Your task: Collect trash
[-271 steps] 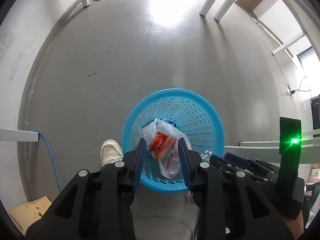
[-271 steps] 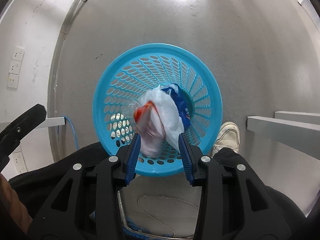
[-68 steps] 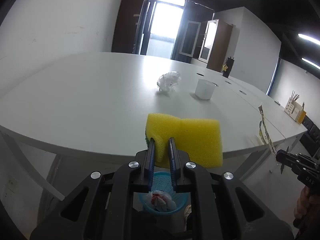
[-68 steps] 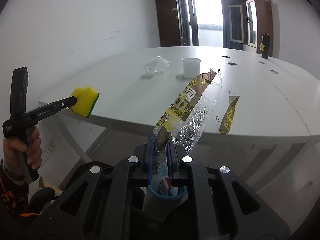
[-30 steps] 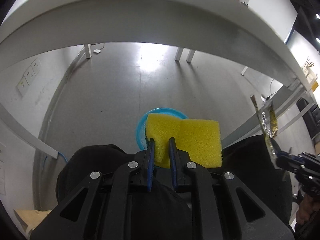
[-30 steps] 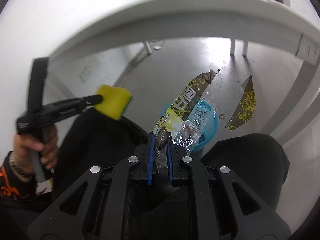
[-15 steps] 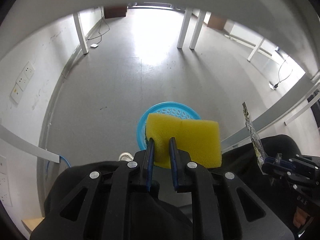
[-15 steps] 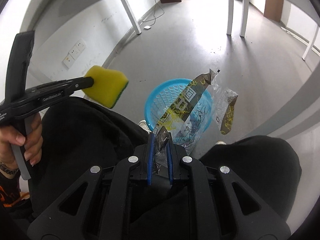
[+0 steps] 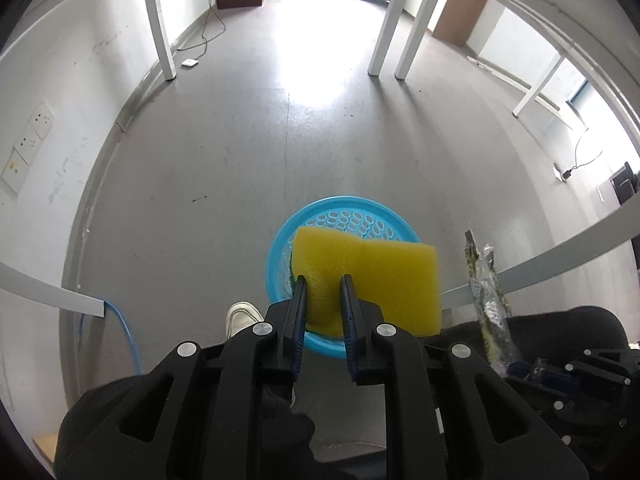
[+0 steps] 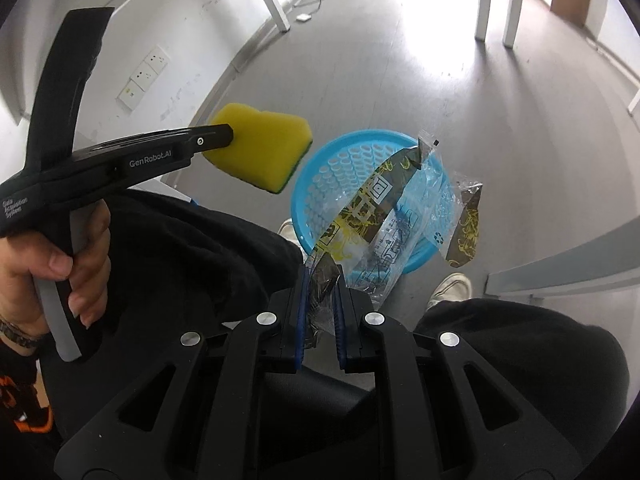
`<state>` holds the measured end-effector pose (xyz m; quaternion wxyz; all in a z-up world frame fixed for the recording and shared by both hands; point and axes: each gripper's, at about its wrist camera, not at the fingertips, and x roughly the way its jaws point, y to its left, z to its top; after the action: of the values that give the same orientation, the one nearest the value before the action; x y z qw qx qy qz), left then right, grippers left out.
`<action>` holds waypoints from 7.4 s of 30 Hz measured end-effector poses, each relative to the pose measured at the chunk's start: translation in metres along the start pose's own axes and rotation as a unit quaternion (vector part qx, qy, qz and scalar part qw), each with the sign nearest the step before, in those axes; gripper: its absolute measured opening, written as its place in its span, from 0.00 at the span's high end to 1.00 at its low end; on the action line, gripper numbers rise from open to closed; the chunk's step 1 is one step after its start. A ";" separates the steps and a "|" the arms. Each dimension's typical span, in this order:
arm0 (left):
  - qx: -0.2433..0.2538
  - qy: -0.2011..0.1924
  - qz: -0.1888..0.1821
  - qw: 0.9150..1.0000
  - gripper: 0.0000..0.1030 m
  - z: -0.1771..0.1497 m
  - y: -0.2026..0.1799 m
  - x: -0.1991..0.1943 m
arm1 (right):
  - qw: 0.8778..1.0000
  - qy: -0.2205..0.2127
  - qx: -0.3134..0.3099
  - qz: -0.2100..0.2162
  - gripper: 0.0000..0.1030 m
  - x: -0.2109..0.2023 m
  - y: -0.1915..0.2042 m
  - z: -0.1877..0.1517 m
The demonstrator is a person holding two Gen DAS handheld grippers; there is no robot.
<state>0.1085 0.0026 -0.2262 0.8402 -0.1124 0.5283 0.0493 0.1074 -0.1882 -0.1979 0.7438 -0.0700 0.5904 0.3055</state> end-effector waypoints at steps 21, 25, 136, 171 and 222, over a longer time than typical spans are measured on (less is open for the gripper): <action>-0.062 0.051 0.002 0.997 0.83 0.045 0.018 0.078 | 0.999 0.047 -0.009 0.021 0.89 0.097 -0.017 0.050; -0.088 0.063 -0.012 0.994 0.83 0.053 0.023 0.091 | 0.997 0.067 -0.020 0.010 0.89 0.119 -0.018 0.062; 0.037 -0.269 -0.001 0.962 0.06 -0.014 0.002 -0.256 | 0.942 -0.325 -0.017 -0.080 0.08 -0.244 0.039 0.002; 0.110 -0.177 0.025 0.978 0.07 0.224 -0.036 -0.197 | 0.967 -0.242 0.027 -0.079 0.25 -0.238 -0.033 0.290; 0.014 -0.231 -0.104 0.967 0.77 -0.051 0.005 -0.292 | 0.950 -0.306 -0.035 -0.049 0.94 -0.269 0.081 -0.022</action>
<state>-0.0653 0.0058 0.0140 0.9416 -0.1402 0.3054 -0.0214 0.0143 -0.2329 0.0645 0.8999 -0.0287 0.3192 0.2958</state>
